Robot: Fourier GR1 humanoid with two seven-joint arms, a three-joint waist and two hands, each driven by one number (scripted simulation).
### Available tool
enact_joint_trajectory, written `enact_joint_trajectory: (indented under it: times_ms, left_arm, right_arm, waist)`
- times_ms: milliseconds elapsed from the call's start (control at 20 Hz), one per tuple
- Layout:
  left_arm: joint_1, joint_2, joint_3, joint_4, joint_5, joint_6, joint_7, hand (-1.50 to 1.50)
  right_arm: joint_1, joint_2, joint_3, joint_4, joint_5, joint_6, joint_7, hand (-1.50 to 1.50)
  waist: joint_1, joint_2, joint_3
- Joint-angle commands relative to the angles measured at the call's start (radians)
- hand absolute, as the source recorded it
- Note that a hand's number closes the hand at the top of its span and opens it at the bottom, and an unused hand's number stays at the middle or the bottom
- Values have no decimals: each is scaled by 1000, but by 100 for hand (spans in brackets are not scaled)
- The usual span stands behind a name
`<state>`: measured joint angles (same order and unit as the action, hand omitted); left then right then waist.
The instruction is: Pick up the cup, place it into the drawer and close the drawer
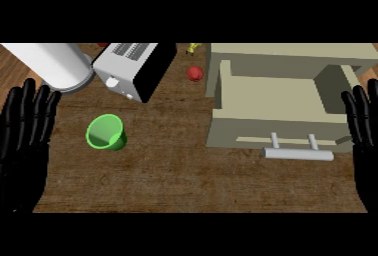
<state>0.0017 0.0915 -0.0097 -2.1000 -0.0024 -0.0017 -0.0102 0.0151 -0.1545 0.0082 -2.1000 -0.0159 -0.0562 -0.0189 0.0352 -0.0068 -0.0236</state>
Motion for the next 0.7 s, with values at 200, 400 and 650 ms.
enact_joint_trajectory:
  times_ms: [200, 400, 650]
  left_arm:
    - [-6, 130, -8, 42, 323, -339, -36, -150]
    - [7, 164, 57, 202, 575, -442, 49, -150]
    - [-41, 252, 159, 357, 712, -562, 65, -150]
  right_arm:
    - [-52, 24, 27, 17, 17, -16, 28, -150]
    - [-29, -42, 24, 24, 10, 52, 69, -150]
    - [-22, -39, -2, 70, 27, 61, 26, -150]
  waist:
    - [-31, 8, 21]
    - [-42, 11, 22]
    - [-39, 8, 23]
